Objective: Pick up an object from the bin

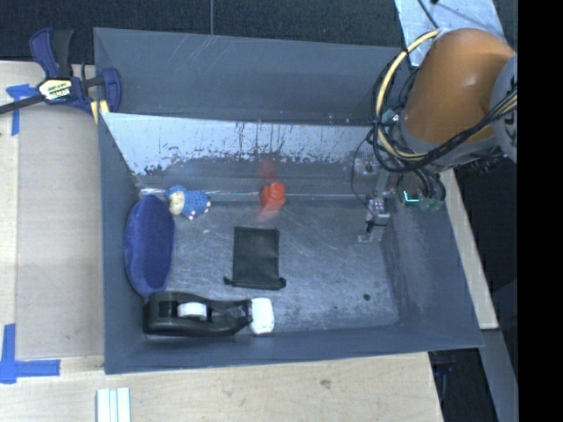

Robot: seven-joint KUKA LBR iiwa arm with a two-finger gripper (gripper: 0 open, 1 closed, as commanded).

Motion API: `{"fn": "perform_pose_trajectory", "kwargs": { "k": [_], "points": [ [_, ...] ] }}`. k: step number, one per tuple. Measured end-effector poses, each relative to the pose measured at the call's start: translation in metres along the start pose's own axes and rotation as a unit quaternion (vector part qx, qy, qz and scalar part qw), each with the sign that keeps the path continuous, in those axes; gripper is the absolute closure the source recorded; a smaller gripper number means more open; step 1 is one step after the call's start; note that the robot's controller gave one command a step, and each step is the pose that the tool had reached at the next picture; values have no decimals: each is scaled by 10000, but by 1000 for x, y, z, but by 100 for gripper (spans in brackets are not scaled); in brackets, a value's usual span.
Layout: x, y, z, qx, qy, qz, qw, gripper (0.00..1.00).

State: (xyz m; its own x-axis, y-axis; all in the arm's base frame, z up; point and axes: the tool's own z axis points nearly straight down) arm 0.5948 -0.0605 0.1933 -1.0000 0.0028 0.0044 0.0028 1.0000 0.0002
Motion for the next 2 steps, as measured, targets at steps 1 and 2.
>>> {"fn": "perform_pose_trajectory", "kwargs": {
  "k": [1, 2],
  "points": [
    [14, 96, 51, -15, -8, 362, 9993, 0],
    [41, 102, 118, 2, -10, -2657, 9641, 0]
  ]
}}
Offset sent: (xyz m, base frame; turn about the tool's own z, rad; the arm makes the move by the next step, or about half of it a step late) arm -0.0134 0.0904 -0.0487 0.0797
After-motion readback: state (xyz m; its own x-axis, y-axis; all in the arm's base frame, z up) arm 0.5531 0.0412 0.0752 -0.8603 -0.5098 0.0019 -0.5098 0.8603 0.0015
